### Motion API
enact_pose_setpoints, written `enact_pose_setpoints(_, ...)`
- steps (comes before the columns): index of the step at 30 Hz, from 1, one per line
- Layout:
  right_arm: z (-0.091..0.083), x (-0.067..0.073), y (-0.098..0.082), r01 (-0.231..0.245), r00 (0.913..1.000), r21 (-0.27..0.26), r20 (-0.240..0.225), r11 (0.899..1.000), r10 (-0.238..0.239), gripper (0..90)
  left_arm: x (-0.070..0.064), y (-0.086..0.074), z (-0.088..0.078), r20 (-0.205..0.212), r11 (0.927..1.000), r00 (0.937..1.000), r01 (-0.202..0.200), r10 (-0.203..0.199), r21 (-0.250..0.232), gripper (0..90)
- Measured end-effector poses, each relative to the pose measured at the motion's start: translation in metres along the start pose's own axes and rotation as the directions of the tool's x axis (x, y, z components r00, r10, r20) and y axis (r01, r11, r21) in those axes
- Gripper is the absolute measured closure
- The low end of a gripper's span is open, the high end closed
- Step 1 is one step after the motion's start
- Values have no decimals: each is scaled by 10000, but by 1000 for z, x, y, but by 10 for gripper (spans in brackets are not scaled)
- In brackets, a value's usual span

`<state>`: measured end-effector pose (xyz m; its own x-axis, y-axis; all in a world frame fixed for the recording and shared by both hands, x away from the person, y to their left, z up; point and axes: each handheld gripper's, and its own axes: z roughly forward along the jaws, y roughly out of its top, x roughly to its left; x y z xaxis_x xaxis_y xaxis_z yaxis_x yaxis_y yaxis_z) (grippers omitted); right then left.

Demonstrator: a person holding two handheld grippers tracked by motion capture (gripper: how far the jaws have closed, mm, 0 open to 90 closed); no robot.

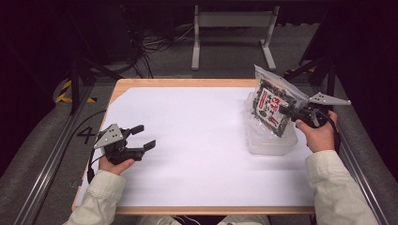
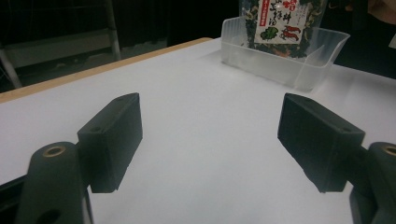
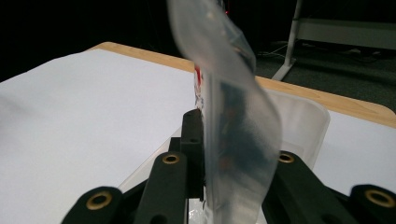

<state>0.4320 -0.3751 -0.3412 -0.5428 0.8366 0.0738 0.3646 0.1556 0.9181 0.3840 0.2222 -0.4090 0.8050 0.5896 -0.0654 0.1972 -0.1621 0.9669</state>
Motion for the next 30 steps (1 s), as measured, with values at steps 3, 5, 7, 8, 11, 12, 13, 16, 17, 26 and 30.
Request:
enact_pose_setpoints(3, -1, -2, -5, -100, 9999, -173, -28, 9998, 100, 761, -1, 0, 0, 23, 10000, 10000, 20, -20, 42, 229)
enact_pose_setpoints(5, -1, -3, -7, -50, 10000, -282, -61, 9996, 49, 761, -1, 0, 1, 6, 10000, 10000, -30, 30, 17, 229)
enact_pose_setpoints(7, -1, -3, -8, 13, 10000, -370, -66, 9993, -16, 761, -1, 0, 1, 10, 10000, 10000, -27, 27, 37, 230)
enact_pose_setpoints(8, -1, -3, -9, 42, 10000, -413, -82, 9991, -45, 761, -1, 0, 1, 12, 10000, 10000, -22, 22, 43, 229)
enact_pose_setpoints(11, -2, -4, -13, -21, 9999, -561, -100, 9984, 15, 759, -1, 0, 0, 17, 10000, 10000, 24, -24, 49, 229)
enact_pose_setpoints(12, -3, -6, -14, -86, 9999, -607, -110, 9981, 79, 758, 0, 0, 0, -3, 10000, 10000, -5, 5, 38, 229)
enact_pose_setpoints(13, -3, -7, -15, -151, 9998, -649, -120, 9978, 144, 757, 0, -1, 0, 10, 10000, 10000, 4, -4, 50, 229)
enact_pose_setpoints(16, -3, -10, -17, -240, 9996, -727, -144, 9971, 230, 756, 0, -1, 0, 10, 10000, 10000, 14, -14, 71, 229)
enact_pose_setpoints(17, -3, -9, -18, -208, 9997, -747, -148, 9970, 197, 757, 0, -1, 0, -7, 10000, 10000, 31, -31, 32, 229)
enact_pose_setpoints(26, -5, -7, -23, -130, 9999, -995, -127, 9950, 118, 756, -1, -1, 1, 40, 9999, 10000, -9, 8, 124, 229)
enact_pose_setpoints(30, -5, -8, -21, -124, 9999, -960, -62, 9953, 119, 745, -1, -2, 3, 46, 9999, 10000, -38, 37, 162, 229)
